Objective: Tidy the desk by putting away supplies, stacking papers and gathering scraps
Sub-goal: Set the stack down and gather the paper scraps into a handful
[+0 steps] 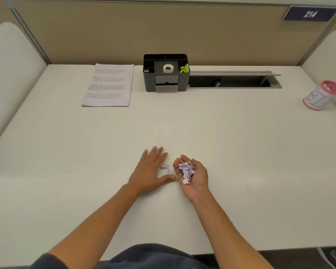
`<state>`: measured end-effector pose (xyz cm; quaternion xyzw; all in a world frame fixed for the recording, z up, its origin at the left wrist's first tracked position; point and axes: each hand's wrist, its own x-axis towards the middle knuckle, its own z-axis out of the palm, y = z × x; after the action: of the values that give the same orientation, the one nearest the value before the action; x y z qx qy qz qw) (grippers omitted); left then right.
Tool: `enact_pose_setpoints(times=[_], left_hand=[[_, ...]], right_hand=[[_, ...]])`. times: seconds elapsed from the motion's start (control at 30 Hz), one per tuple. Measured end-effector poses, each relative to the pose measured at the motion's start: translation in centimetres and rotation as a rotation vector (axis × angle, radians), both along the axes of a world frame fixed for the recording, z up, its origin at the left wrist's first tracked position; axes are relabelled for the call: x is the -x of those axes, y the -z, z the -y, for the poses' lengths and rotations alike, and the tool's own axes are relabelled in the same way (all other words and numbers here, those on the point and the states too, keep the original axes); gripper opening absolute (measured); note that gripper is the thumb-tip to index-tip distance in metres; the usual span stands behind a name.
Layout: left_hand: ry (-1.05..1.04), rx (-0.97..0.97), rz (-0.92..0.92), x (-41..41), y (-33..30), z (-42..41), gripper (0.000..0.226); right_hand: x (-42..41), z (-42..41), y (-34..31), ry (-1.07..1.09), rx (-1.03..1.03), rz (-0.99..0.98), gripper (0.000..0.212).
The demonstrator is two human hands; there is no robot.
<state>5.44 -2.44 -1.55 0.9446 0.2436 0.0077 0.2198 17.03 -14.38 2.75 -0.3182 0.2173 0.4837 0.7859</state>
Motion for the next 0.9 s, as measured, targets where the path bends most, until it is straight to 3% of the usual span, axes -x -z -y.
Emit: enact_pose_setpoints(times=[0.13, 0.27, 0.43, 0.53, 0.7, 0.9], left_hand=[[0.145, 0.01, 0.073, 0.0, 0.9, 0.7, 0.077], [0.145, 0.055, 0.152, 0.9, 1.4, 1.3, 0.065], [0.122, -0.165, 0.351, 2.3, 1.4, 1.1, 0.051], [0.181, -0.234, 0.314, 2.7, 1.0, 0.6, 0.037], [0.293, -0.406, 0.124, 4.1, 0.4, 0.0, 0.042], [0.343, -0.38, 0.141, 4.5, 0.0, -1.1, 0.039]], right_hand=[[-0.2, -0.2, -0.1, -0.012, 0.021, 0.02, 0.034], [-0.3, -0.2, 0.0, -0.005, 0.032, 0.025, 0.034], [-0.2, -0.2, -0.2, 0.001, 0.026, 0.017, 0.034], [-0.2, -0.2, -0.3, 0.001, 0.021, 0.016, 0.033], [-0.2, -0.2, -0.5, 0.0, 0.021, 0.026, 0.034], [-0.1, -0.3, -0.3, -0.001, 0.014, 0.025, 0.033]])
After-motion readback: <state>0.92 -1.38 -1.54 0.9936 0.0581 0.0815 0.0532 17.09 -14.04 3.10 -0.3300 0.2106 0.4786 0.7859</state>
